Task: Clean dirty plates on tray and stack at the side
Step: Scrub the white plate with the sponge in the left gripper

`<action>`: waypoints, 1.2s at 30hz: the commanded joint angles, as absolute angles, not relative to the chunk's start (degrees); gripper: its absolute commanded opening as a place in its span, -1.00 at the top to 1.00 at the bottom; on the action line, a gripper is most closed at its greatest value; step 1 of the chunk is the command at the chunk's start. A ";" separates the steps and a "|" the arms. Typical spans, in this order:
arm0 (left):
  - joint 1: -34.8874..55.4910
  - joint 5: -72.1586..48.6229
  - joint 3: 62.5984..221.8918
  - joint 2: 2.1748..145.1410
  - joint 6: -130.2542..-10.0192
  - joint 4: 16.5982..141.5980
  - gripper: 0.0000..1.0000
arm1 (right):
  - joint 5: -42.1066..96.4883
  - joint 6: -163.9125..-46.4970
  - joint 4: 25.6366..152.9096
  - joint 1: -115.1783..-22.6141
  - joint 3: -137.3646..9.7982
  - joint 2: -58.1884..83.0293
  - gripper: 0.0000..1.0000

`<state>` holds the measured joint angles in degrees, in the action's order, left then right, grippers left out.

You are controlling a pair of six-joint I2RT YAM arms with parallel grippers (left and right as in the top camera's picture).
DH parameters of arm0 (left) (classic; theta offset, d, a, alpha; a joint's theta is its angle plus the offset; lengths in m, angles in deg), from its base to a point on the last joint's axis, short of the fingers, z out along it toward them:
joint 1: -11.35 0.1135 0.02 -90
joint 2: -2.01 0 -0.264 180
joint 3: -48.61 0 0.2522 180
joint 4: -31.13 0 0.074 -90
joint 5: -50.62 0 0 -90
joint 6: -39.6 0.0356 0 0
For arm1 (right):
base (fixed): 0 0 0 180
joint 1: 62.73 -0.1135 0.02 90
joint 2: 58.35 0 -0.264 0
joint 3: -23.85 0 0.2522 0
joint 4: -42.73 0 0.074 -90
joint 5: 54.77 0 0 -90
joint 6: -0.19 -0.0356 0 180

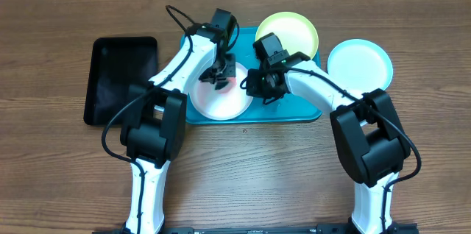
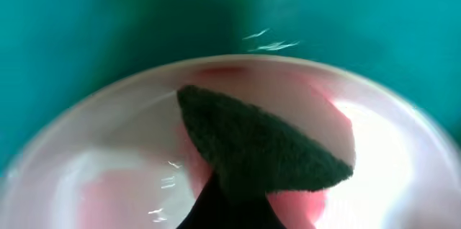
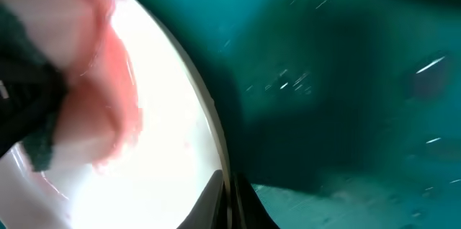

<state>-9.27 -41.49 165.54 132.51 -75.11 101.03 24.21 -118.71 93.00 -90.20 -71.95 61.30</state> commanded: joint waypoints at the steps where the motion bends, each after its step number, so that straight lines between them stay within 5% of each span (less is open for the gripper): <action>1: -7.81 -56.03 164.54 133.88 -80.55 106.67 0.92 | 24.71 -118.30 93.57 -90.09 -71.27 61.37 0.92; 6: -7.81 -47.31 164.54 133.91 -72.75 113.25 0.92 | 24.71 -118.30 93.55 -90.09 -71.27 61.37 0.92; 11: -7.78 -18.57 164.54 133.91 -51.31 112.99 0.92 | 24.69 -118.32 93.57 -90.09 -71.27 61.37 0.92; 16: -7.78 -8.03 164.54 133.91 -48.77 108.59 0.91 | 24.69 -118.32 93.61 -90.09 -71.27 61.37 0.92; 22: -7.26 -21.19 164.54 133.88 -62.69 100.20 0.92 | 24.69 -118.32 93.66 -90.09 -71.27 61.37 0.92; 30: -6.25 -55.94 164.54 133.88 -82.34 105.10 0.92 | 24.71 -118.32 93.87 -90.09 -71.27 61.37 0.92; 36: -6.45 -53.73 164.54 133.88 -81.32 112.35 0.92 | 24.69 -118.32 93.83 -90.09 -71.27 61.37 0.92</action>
<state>-7.46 -48.60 165.70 132.42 -79.44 110.45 23.90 -118.49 93.31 -90.57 -71.95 61.30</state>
